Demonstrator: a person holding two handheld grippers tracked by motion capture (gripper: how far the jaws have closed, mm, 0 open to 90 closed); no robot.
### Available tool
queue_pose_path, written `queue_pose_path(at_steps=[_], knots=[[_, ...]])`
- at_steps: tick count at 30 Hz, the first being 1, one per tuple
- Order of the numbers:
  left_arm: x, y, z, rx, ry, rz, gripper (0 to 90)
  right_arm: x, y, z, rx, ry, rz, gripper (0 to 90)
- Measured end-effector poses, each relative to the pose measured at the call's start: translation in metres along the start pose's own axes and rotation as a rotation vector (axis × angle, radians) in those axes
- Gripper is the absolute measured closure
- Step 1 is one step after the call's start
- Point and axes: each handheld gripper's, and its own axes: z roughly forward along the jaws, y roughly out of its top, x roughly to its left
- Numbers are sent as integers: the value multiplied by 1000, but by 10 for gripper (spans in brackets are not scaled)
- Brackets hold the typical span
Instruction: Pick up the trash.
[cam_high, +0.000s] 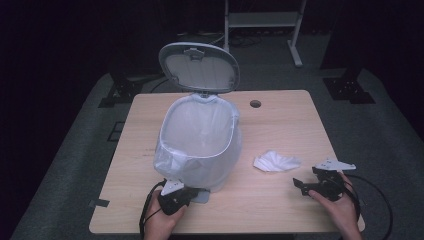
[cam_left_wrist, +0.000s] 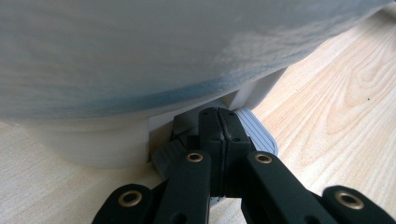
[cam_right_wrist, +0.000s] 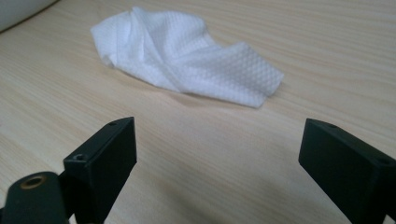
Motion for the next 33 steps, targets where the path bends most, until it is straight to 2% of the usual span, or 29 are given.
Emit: queue_pose_path(at_steps=[15, 26, 33], knots=[[0, 0, 0, 1, -1, -1, 900, 5, 20, 5, -30, 19, 1, 100], [0, 0, 0, 0, 0, -1, 900, 15, 31, 18, -22, 48, -14, 100], [0, 0, 0, 0, 2, 2, 900, 19, 35, 28, -14, 72, 0, 101]])
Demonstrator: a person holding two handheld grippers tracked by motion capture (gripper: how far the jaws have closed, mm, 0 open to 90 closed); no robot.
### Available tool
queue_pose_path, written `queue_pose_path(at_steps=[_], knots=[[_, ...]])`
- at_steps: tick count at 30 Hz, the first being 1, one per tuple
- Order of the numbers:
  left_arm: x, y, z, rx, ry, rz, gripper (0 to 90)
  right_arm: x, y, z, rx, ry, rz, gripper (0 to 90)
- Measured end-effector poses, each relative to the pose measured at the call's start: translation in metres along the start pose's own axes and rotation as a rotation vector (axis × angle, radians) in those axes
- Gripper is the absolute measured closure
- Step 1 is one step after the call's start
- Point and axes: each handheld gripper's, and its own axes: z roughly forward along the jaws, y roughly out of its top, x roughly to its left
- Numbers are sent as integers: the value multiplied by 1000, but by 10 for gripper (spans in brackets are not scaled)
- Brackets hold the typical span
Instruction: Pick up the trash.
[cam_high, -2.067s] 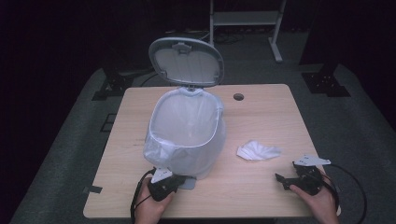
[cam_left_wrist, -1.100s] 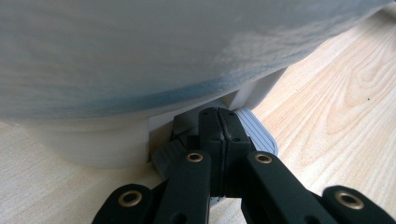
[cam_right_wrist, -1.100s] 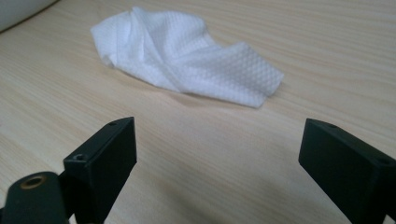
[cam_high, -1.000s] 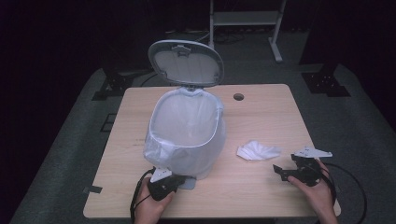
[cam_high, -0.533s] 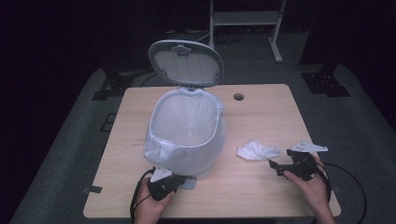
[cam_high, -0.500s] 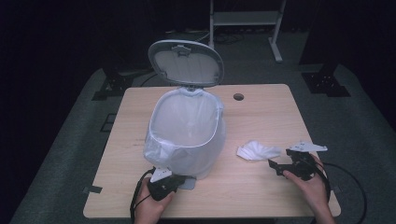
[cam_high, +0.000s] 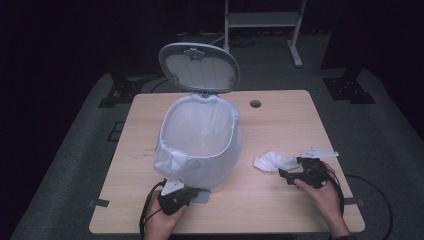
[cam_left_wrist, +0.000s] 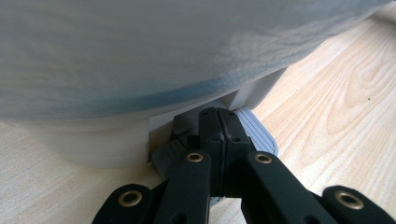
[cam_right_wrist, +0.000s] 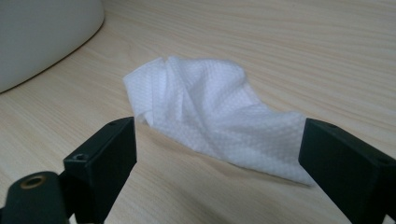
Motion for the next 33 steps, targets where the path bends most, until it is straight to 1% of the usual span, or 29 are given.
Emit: queue_pose_path(at_steps=[5, 11, 15, 17, 19, 24, 30, 31, 32, 33], knots=[[0, 0, 0, 0, 0, 0, 900, 0, 2, 7, 4, 1, -1, 101], [0, 0, 0, 1, 2, 2, 900, -3, 3, 14, 14, 4, 14, 100], [0, 0, 0, 0, 3, 3, 900, -3, 7, 20, 20, 4, 7, 100], [0, 0, 0, 0, 4, 10, 900, -2, 10, 24, 25, 5, 3, 100], [0, 0, 0, 0, 4, 4, 900, -1, 12, 28, 28, 8, -2, 100], [0, 0, 0, 0, 4, 4, 900, 2, 14, 37, 39, 16, -8, 100], [-1, 0, 0, -1, 6, 7, 900, 4, 16, 42, 38, 20, -11, 100], [-1, 0, 0, -1, 5, 5, 900, 5, 17, 43, 47, 19, -13, 100], [0, 0, 0, -1, 8, 15, 900, 6, 18, 44, 49, 18, -14, 100], [-1, 0, 0, -1, 5, 6, 900, 7, 20, 45, 47, 18, -16, 100]])
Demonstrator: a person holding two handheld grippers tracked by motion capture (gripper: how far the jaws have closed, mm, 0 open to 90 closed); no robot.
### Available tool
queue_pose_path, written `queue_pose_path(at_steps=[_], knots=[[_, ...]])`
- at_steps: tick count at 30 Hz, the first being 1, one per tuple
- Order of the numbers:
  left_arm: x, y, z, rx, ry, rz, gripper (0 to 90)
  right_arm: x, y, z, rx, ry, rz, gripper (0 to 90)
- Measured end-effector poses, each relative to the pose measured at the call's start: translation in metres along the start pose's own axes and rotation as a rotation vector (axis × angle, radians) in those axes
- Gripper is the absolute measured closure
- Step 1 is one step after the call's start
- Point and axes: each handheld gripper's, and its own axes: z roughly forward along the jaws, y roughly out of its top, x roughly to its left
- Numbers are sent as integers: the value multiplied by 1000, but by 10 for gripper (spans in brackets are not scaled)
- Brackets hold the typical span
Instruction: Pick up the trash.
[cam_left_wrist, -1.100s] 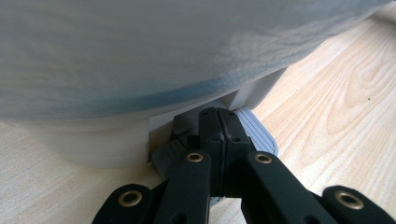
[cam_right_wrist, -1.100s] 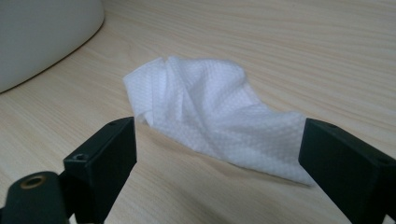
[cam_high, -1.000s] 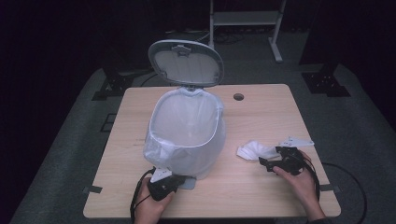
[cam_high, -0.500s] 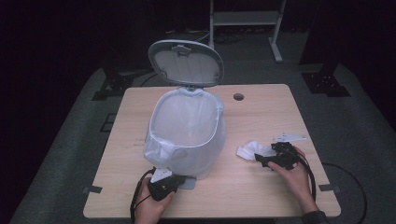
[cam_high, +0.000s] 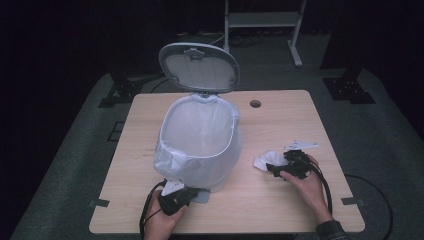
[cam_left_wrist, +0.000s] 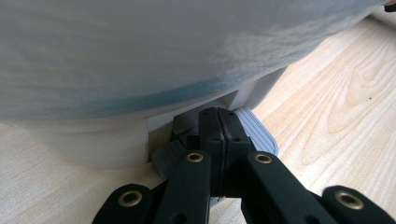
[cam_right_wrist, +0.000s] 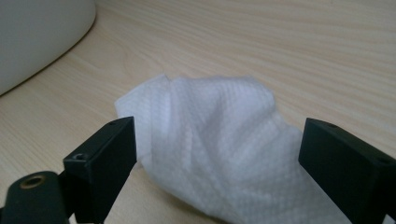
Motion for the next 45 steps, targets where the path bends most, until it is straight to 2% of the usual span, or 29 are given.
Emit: queue_pose_path(at_steps=[1, 4, 6, 16, 27, 32, 39, 45], knots=[[1, 0, 0, 0, 4, 12, 900, 1, 1, 1, -2, 1, -2, 100], [0, 0, 0, 0, 0, 0, 900, 3, 5, 6, 0, 7, -9, 100], [1, 0, 0, 0, 4, 11, 900, 5, 6, 9, -2, 7, -12, 101], [0, 0, 0, 0, 3, 11, 900, 9, 3, 19, 38, 11, -38, 102], [0, 0, 0, 2, 2, 3, 900, 12, 1, 19, 40, -27, -91, 157], [0, 0, 0, 1, 2, 5, 900, 12, 0, 17, 35, -33, -104, 220], [-1, 0, 0, 0, 3, 6, 900, 8, -3, 13, 12, -28, -106, 393], [-1, 0, 0, 1, 4, 8, 900, 5, -4, 10, 10, -25, -104, 488]])
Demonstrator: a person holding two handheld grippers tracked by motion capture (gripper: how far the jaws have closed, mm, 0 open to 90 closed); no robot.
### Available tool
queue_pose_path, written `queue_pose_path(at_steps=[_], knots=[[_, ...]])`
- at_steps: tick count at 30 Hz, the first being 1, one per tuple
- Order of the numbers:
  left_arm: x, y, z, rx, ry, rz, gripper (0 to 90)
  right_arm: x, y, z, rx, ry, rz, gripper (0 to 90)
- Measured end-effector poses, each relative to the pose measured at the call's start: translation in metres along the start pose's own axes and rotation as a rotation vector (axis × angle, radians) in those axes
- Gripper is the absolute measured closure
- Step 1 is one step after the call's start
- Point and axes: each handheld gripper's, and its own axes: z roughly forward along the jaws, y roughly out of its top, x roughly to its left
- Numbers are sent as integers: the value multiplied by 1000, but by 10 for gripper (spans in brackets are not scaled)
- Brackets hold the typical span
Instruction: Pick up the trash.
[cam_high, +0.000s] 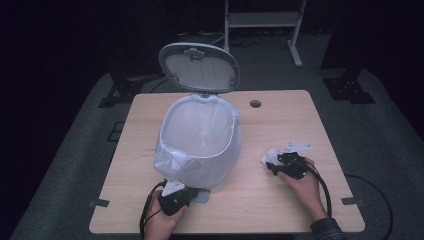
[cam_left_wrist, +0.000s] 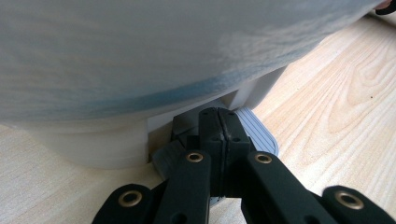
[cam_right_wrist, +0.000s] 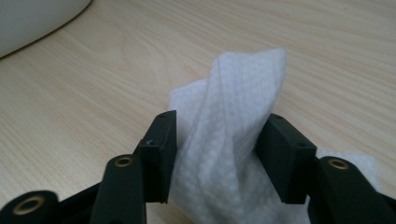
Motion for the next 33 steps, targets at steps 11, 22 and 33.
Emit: queue_pose_path(at_steps=[11, 22, 33], knots=[[0, 0, 0, 1, 2, 2, 900, -4, -1, -4, 10, 23, 5, 603], [0, 0, 0, 1, 1, 2, 900, -11, -2, -9, 34, 79, 34, 724], [0, 0, 0, 1, 2, 3, 900, -16, -2, -12, 48, 137, 52, 795]])
